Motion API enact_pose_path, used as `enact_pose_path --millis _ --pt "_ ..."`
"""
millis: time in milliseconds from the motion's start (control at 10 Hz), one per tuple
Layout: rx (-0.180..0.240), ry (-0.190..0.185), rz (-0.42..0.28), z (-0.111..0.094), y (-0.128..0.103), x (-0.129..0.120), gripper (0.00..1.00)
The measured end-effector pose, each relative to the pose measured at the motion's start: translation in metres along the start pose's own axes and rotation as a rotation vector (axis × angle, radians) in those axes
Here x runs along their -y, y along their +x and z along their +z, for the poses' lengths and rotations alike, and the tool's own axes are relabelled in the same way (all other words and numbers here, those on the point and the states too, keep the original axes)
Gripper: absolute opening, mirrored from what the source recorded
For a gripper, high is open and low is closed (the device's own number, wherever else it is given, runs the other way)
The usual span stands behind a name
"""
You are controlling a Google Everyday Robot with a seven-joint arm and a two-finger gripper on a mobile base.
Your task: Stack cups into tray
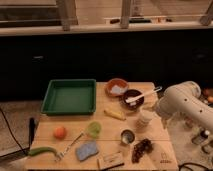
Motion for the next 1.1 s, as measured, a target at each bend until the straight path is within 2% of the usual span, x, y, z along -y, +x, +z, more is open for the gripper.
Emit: enact_pose_path --millis 400,800,1100 --pt "0.066 0.007 -0.122 0.002 -0.034 0.013 0.8" --pt "0.151 -0.022 -0.26 0.011 -0.075 0.025 0.8" --pt "0.227 -0.05 -0.333 0.018 -0.097 0.028 0.8"
